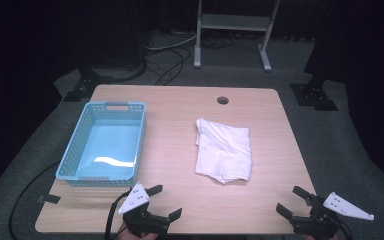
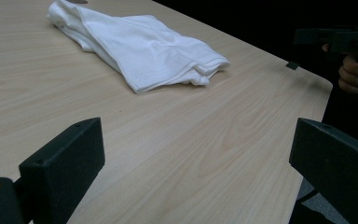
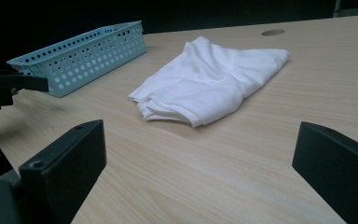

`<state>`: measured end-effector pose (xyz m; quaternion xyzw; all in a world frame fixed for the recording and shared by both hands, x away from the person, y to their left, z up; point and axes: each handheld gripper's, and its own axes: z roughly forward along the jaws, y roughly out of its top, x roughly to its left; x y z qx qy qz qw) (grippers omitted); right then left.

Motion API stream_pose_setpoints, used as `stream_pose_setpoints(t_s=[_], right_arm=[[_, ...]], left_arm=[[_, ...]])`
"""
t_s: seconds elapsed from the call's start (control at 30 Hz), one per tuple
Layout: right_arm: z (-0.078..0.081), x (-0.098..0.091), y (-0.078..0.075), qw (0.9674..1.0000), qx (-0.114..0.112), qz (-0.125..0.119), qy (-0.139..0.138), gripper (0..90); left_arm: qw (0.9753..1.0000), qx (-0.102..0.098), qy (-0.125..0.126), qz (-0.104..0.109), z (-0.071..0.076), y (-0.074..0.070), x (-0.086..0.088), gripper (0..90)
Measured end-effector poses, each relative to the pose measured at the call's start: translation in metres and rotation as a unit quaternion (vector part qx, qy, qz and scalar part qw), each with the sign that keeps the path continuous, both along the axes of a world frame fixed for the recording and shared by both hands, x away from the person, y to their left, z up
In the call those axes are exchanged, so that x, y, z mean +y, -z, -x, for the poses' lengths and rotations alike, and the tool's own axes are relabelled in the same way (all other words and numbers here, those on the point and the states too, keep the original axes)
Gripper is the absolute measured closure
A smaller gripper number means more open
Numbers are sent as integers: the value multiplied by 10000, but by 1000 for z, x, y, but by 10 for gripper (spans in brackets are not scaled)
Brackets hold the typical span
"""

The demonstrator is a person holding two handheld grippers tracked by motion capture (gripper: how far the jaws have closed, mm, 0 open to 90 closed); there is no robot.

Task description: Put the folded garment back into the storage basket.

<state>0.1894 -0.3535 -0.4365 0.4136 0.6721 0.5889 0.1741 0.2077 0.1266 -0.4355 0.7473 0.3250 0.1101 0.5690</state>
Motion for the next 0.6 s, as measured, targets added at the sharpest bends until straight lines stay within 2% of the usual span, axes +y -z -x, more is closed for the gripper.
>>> stream_pose_setpoints(t_s=[0.07, 0.13, 0.23, 0.6], right_arm=[[-1, 0, -1, 10000, -7, -37, -13, 28], [-3, 0, -1, 9997, 109, -214, -35, 28], [-4, 0, -1, 9996, 151, -253, -25, 28], [-13, 6, -8, 9996, 220, -97, -139, 28]], left_arm=[[10000, 2, 7, -12, 0, 0, 0, 30], [10000, 2, 11, 11, 0, 0, 0, 30], [10000, -20, 13, -8, 0, -1, 1, 30], [10000, -8, -48, 59, 0, -1, 5, 30]])
